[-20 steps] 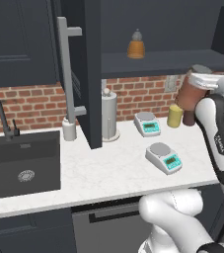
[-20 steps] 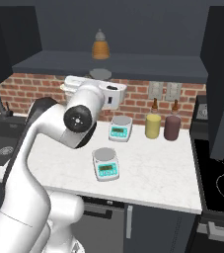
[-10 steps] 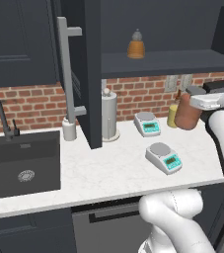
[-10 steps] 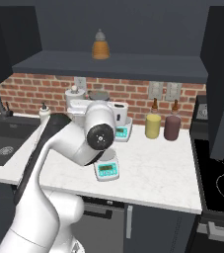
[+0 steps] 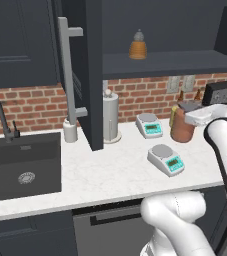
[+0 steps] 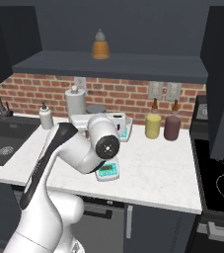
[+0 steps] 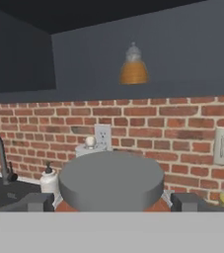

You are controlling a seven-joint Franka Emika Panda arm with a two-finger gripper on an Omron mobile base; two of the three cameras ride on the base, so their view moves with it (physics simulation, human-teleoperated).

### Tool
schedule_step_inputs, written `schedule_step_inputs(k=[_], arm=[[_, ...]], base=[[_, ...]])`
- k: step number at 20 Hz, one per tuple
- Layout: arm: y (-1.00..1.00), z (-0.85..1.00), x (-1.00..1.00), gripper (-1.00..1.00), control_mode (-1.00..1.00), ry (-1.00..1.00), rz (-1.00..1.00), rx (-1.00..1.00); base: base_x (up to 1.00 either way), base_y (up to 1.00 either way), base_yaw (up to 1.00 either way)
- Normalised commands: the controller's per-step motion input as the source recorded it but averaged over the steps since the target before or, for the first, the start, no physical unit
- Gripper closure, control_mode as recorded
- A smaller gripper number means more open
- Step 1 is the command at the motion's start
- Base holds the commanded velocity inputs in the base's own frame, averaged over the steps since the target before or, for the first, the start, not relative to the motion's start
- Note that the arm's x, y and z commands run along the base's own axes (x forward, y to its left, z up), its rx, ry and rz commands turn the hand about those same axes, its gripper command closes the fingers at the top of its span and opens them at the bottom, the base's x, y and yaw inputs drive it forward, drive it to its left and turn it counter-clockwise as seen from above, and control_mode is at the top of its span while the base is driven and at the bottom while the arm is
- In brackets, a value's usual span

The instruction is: Pick the honey bottle and place it on the digital scale for weighing, and close the cabinet.

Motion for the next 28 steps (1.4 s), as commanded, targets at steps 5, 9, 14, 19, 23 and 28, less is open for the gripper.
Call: schedule_step_inputs(k=[5,9,14,19,23,28], arm=[[0.0,-0.51,0.12,1.0,-1.0,0.04,0.07,-0.01],[0.0,-0.42,0.19,1.0,-1.0,0.07,0.06,0.0],[0.0,-0.22,0.21,1.0,-1.0,0.01,0.05,0.0],[0.0,-0.15,0.26,1.0,-1.0,0.0,0.05,0.0],[0.0,-0.21,0.27,1.0,-1.0,0.0,0.07,0.0],[0.0,-0.21,0.29,1.0,-1.0,0.0,0.05,0.0]], base=[[0.0,0.0,0.0],[0.0,0.0,0.0],[0.0,0.0,0.0],[0.0,0.0,0.0],[0.0,0.0,0.0],[0.0,0.0,0.0]])
